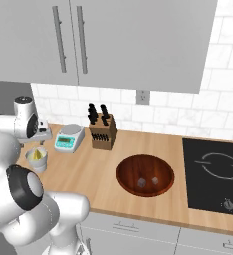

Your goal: Grab a lemon wedge from the fridge and one ice cube from the ice bowl, and put them in the glass of lemonade.

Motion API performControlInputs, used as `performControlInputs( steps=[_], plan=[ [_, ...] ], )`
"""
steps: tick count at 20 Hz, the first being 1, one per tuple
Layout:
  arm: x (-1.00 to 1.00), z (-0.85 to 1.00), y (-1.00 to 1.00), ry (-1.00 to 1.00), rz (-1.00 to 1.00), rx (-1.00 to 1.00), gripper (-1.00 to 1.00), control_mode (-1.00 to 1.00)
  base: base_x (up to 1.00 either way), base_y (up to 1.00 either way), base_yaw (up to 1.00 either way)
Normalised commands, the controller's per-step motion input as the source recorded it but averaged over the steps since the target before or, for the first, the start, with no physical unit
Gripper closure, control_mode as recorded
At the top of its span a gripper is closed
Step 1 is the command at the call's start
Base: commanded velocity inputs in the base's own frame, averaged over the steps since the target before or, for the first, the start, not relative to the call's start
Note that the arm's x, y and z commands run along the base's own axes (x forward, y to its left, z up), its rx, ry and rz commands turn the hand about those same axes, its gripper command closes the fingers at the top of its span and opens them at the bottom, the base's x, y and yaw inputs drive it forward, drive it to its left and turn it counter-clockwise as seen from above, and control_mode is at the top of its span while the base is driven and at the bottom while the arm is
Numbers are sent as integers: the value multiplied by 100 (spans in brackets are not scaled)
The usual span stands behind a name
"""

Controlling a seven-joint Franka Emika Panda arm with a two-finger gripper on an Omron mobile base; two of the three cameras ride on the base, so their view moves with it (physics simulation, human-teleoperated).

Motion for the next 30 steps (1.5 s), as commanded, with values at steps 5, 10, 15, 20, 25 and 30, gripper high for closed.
performControlInputs(
  steps=[5,10,15,20,25,30],
  plan=[
    [-1,0,-3,0,0,0,-100,-100,0,0,0],
    [-6,0,-6,-1,0,0,-100,-100,0,0,0],
    [-11,0,-1,-1,0,0,-100,-100,0,0,0],
    [-10,0,-1,-2,0,0,-100,-100,0,0,0],
    [-5,0,3,-2,0,0,-100,-100,0,0,0],
    [-23,0,-6,-3,0,0,-100,-100,0,0,0]
  ],
)
